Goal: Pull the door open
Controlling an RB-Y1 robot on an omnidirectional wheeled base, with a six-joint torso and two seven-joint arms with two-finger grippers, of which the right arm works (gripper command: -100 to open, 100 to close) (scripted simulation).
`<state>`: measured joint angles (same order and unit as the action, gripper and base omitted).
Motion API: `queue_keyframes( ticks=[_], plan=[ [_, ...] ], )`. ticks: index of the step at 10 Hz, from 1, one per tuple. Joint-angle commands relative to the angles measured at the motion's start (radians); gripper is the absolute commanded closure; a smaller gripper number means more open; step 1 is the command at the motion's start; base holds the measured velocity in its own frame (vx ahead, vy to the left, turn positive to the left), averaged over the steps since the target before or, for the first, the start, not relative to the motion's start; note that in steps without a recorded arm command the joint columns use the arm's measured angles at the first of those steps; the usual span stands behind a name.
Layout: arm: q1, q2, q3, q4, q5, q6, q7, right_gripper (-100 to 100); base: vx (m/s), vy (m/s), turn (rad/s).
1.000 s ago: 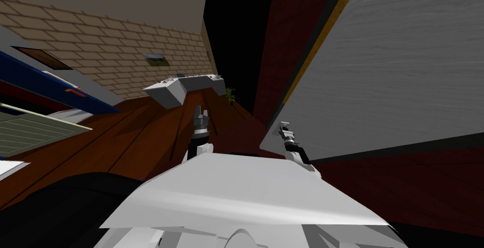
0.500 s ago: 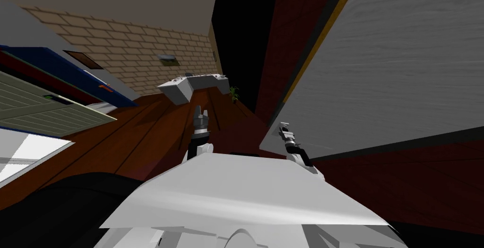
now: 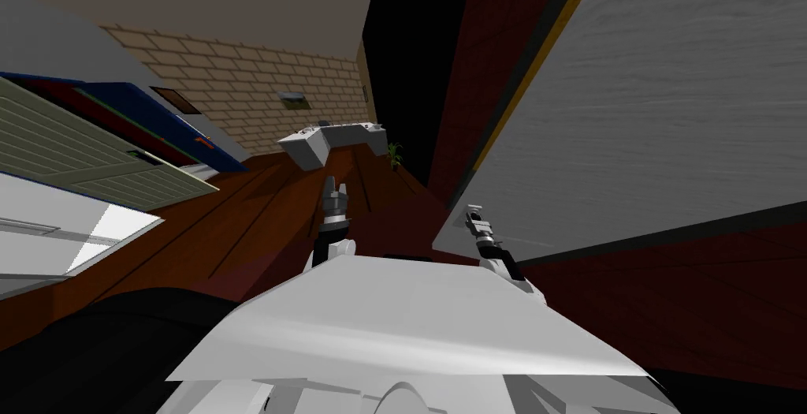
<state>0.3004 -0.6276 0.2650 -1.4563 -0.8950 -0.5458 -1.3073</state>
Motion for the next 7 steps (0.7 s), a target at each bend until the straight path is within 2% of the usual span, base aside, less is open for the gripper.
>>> queue_keyframes(
  ticks=[1, 7],
  plan=[
    [0.008, -0.012, 0.015, -0.005, 0.004, -0.011, -0.013, 100, -0.174, -0.075, 0.117],
    [0.032, -0.069, 0.058, -0.019, 0.017, -0.057, -0.064, 100, -0.209, -0.061, 0.119]
  ],
)
